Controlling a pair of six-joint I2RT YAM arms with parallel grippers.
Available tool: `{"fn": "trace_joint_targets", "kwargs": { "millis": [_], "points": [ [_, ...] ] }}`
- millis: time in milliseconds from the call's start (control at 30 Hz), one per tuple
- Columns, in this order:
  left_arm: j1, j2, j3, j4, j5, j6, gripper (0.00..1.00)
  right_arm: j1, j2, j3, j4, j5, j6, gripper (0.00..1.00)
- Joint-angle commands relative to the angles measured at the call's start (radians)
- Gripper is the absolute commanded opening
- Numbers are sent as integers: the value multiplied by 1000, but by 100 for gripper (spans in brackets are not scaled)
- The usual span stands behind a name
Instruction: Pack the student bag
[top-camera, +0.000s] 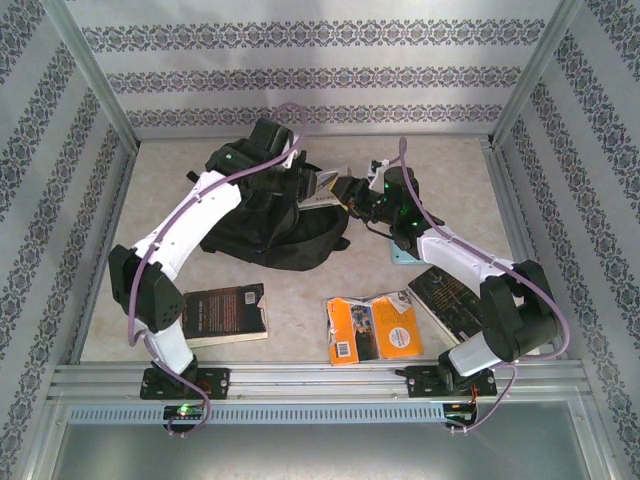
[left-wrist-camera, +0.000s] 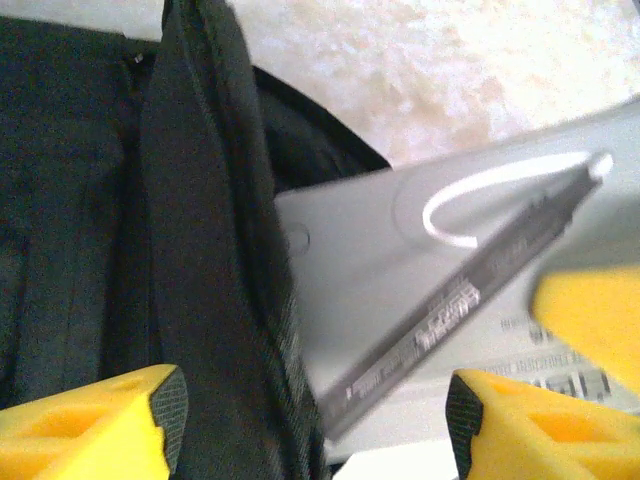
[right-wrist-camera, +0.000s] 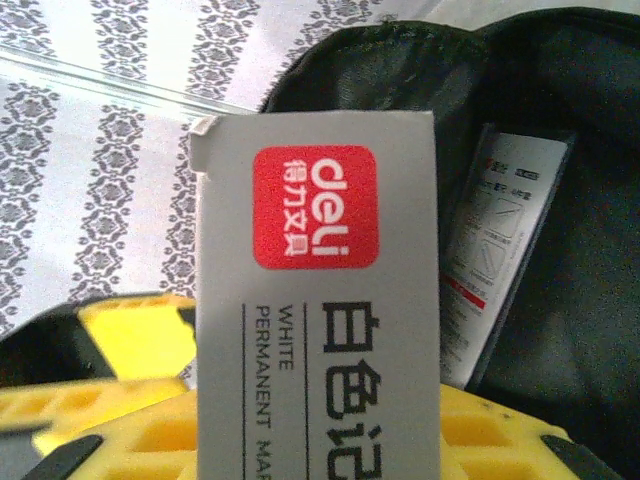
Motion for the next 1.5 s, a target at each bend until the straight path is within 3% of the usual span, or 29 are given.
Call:
{"fn": "trace_joint_targets", "kwargs": {
  "millis": [0,100,267,400,667,933,1133,1467],
  "points": [
    [13,73,78,-62,-46,13,71,14,6,32,99,-44,16,33],
    [22,129,133,-73,-59,17,68,14,4,30,102,-53,15,33],
    [41,189,174,-93,-73,17,54,12,-5,28,99,-56,14,33],
    [62,193,143,-73,-55,9,39,14,0,28,100,-58,11,33],
    [78,192,122,-59,-42,7,0,17,18,13,130,-59,22,32],
    [104,47,140,-54,-89,-20,0,17,-21,-14,-62,38,-89,33],
    [106,-60,137,-33,-133,-21,0,26,38,-24,-31,52,-55,33],
    [108,-53,180,-40,-113,-3,0,113,235,153,77,95,70,36]
  ]
}}
